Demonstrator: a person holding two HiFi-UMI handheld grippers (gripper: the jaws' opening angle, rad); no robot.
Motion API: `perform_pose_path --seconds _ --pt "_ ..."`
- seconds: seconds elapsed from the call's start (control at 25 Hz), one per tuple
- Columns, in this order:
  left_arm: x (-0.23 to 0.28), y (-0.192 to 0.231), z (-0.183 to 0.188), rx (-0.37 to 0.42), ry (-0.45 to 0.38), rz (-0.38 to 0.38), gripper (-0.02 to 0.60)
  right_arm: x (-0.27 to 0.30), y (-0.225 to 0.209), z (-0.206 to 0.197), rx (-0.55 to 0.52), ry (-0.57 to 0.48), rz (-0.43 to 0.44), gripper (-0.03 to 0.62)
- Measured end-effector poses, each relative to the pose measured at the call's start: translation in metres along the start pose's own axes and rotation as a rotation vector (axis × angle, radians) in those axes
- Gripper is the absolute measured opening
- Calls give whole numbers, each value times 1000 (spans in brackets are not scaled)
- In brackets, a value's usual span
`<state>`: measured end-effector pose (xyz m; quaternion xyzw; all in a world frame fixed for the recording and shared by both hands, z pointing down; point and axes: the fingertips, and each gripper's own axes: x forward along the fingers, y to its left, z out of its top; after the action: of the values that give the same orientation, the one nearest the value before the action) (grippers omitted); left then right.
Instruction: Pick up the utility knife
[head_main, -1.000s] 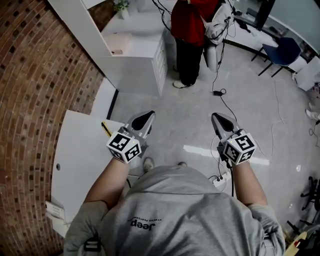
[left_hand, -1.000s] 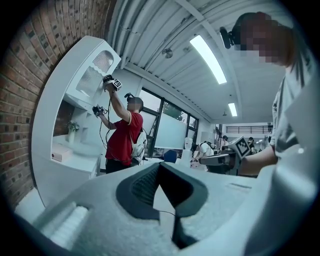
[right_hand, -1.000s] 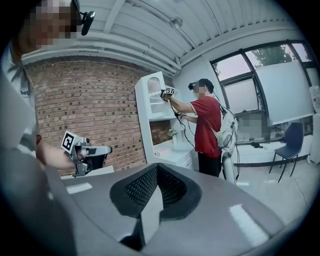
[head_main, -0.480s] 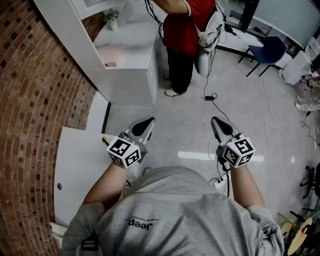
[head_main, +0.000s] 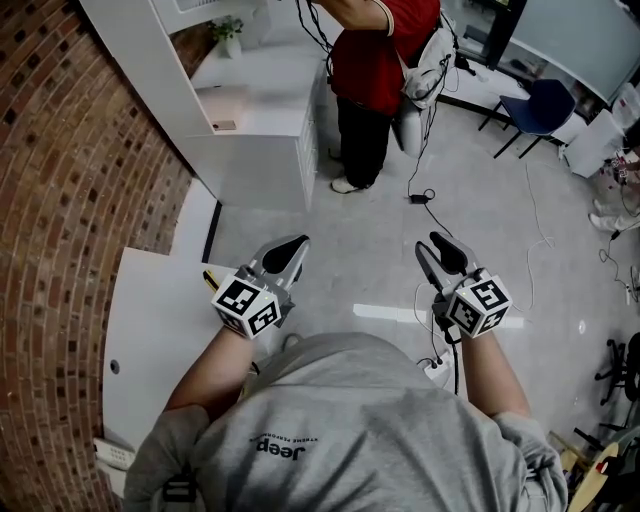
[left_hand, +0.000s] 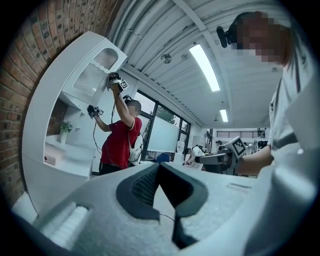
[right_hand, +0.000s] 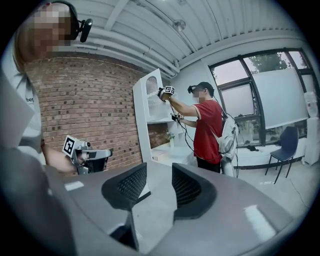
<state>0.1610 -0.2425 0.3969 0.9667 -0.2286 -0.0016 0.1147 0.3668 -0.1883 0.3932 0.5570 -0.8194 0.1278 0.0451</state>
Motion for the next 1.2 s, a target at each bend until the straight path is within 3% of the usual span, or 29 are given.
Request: perform_pose_path --seconds 0.08,0.32,0.6,1.0,1.2 --pt "-3 0 1 -2 -8 10 -2 1 1 2 -5 3 12 174" --pt "-20 7 5 -1 -36 71 -2 17 8 9 -32 48 65 179" --pt "-72 30 7 -9 -74 214 -2 68 41 13 -62 131 184 179" --pt "-192 74 -11 -37 -113 511 -2 181 152 -7 -150 356 460 179" --pt "-251 90 -28 -60 -130 640 -2 232 217 -35 -184 496 557 179"
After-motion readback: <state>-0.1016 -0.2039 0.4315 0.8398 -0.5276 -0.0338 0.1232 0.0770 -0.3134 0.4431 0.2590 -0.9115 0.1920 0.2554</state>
